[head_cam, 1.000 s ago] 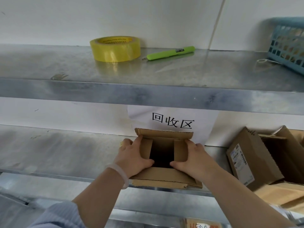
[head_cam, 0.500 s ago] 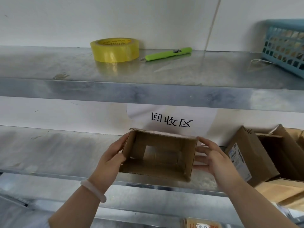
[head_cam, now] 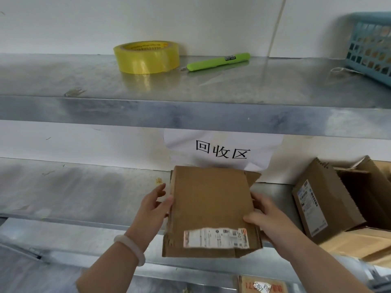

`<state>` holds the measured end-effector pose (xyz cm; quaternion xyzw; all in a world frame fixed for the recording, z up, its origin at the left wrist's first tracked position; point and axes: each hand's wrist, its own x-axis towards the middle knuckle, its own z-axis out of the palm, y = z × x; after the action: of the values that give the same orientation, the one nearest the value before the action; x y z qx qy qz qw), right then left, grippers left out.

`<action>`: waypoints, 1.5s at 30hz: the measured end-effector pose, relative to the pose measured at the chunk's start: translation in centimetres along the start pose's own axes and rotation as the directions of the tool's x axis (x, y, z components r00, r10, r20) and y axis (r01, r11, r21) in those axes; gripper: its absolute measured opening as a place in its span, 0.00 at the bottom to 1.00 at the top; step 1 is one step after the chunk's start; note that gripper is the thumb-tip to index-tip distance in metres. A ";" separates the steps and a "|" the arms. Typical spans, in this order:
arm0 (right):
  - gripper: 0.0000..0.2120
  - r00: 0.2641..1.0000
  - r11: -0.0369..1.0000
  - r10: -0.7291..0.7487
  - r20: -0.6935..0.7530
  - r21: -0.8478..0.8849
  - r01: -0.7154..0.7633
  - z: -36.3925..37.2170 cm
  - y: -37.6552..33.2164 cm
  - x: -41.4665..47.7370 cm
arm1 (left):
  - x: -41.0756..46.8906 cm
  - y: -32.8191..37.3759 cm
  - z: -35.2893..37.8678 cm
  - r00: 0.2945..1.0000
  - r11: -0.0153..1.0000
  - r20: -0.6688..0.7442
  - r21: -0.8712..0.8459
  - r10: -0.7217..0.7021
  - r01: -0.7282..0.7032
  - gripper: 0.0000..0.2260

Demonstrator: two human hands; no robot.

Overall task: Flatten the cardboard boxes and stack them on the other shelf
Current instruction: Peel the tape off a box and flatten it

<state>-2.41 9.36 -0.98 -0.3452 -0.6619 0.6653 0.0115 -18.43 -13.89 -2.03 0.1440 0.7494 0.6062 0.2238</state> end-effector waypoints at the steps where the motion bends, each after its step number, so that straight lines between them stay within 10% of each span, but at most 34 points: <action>1: 0.35 0.999 1.000 -0.025 0.026 -0.017 0.026 0.0 0.3 -0.2 | 0.1 0.0 0.4 0.999 1.000 0.032 0.007 -0.024 0.024 0.17; 15: 0.34 0.936 0.937 -0.335 -0.108 -0.145 0.319 -0.6 0.2 -0.6 | -0.4 0.7 0.4 0.960 0.925 0.065 0.255 0.274 -0.281 0.38; 22: 0.32 0.942 0.932 -0.332 -0.054 -0.171 0.319 -0.1 1.5 -0.6 | 0.3 2.0 1.5 0.994 0.991 -0.105 0.136 0.029 -0.014 0.34; 29: 0.25 0.949 0.961 -0.257 -0.182 -0.151 0.231 0.8 1.8 0.2 | 1.2 0.4 2.6 0.979 0.993 -0.176 0.039 -0.101 0.109 0.07; 39: 0.40 0.930 0.946 -0.295 -0.219 -0.202 0.253 0.5 3.1 0.8 | 2.0 -1.0 2.9 0.932 0.980 -0.310 0.006 -0.187 0.199 0.14; 45: 0.46 0.871 0.686 -0.485 -0.072 -0.650 0.328 -1.4 1.8 1.7 | 2.4 -1.7 3.4 0.967 0.982 -0.229 0.126 -0.107 0.139 0.14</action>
<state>-2.27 11.12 -3.15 -0.2497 -0.8960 0.3450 0.1255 -18.69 -10.25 -4.65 0.0442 0.8182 0.5488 0.1654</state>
